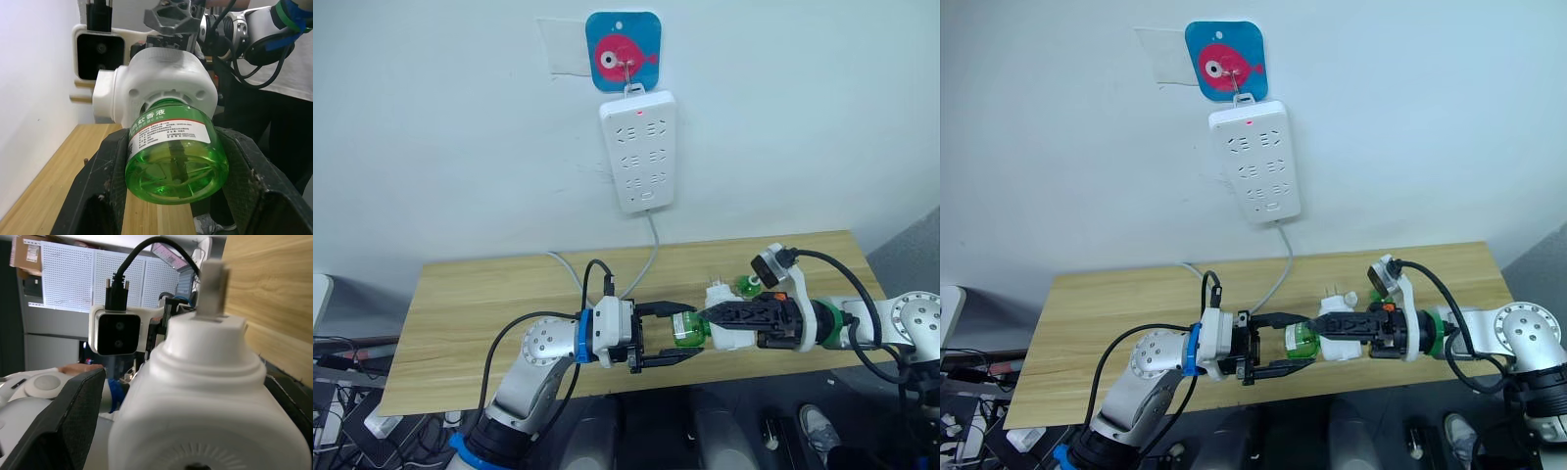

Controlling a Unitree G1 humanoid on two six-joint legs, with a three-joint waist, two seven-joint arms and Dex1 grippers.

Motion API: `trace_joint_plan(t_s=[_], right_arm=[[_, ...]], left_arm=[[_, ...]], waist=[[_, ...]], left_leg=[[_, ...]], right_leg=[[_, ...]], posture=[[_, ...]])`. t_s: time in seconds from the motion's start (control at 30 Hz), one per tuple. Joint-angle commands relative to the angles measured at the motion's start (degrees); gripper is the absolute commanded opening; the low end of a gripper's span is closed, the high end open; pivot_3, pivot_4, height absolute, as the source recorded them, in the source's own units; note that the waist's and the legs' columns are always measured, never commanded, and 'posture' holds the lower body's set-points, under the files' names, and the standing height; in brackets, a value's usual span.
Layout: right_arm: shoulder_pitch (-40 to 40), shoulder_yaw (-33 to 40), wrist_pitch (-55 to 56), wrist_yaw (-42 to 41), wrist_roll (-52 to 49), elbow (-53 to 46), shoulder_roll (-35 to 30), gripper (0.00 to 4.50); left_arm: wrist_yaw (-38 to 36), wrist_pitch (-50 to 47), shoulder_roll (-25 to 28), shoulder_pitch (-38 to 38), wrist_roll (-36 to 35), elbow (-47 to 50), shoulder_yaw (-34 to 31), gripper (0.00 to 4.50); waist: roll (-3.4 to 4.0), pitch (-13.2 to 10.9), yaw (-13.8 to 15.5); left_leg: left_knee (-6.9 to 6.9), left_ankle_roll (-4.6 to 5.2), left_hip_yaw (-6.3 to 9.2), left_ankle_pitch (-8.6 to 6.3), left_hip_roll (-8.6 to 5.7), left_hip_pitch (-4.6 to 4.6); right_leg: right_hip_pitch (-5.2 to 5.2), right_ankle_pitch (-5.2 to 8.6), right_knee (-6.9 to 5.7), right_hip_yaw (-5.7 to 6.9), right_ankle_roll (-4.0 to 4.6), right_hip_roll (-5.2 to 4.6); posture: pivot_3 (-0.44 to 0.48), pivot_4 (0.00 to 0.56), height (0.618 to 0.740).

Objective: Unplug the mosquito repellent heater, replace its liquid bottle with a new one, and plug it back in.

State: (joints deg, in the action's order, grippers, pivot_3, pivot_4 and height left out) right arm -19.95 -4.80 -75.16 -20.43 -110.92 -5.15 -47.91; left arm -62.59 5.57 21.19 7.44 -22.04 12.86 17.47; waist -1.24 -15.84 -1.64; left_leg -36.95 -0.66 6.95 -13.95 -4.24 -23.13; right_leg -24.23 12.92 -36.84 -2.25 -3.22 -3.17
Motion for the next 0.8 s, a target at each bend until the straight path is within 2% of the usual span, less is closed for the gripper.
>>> trace_joint_plan(t_s=[0.03, 0.3, 0.63, 0.8], right_arm=[[-0.16, -0.43, -0.97, -1.95, -2.08, -1.91, -1.20, 4.48], [0.91, -1.20, -0.83, -2.75, -2.08, -3.35, -3.00, 4.48], [4.71, -2.71, 0.83, -6.01, -2.08, -9.60, -7.65, 4.48], [8.23, -0.25, 0.79, -8.75, -2.08, -11.70, -13.37, 4.48]], left_arm=[[0.68, -0.10, 0.13, -0.27, -0.66, 1.59, -0.70, 2.24], [1.58, -0.48, -0.36, 0.23, -0.89, 0.87, -0.71, 2.24], [2.04, -0.19, -0.77, 1.64, -0.93, -0.88, -0.97, 2.24], [1.81, 0.05, -0.66, 1.96, -0.97, -1.54, -1.31, 2.24]], waist=[[0.00, 0.00, 0.00], [0.00, 0.00, 0.01], [-0.01, -0.01, -0.06], [-0.01, -0.01, 0.02]], left_leg=[[0.00, 0.00, 0.00, 0.00, 0.00, 0.00], [0.00, 0.00, 0.00, 0.00, 0.00, -0.01], [0.00, 0.00, 0.00, 0.00, 0.00, -0.01], [-0.01, 0.00, 0.05, 0.00, 0.00, -0.06]], right_leg=[[0.00, 0.00, 0.00, 0.00, 0.00, 0.00], [0.00, 0.03, 0.01, 0.00, -0.05, 0.00], [0.00, 0.09, 0.01, 0.01, -0.15, -0.01], [-0.01, 0.10, 0.05, 0.02, -0.16, -0.01]], posture=[[-0.020, 0.273, 0.740], [-0.031, 0.277, 0.740], [-0.039, 0.275, 0.740], [-0.038, 0.271, 0.740]])
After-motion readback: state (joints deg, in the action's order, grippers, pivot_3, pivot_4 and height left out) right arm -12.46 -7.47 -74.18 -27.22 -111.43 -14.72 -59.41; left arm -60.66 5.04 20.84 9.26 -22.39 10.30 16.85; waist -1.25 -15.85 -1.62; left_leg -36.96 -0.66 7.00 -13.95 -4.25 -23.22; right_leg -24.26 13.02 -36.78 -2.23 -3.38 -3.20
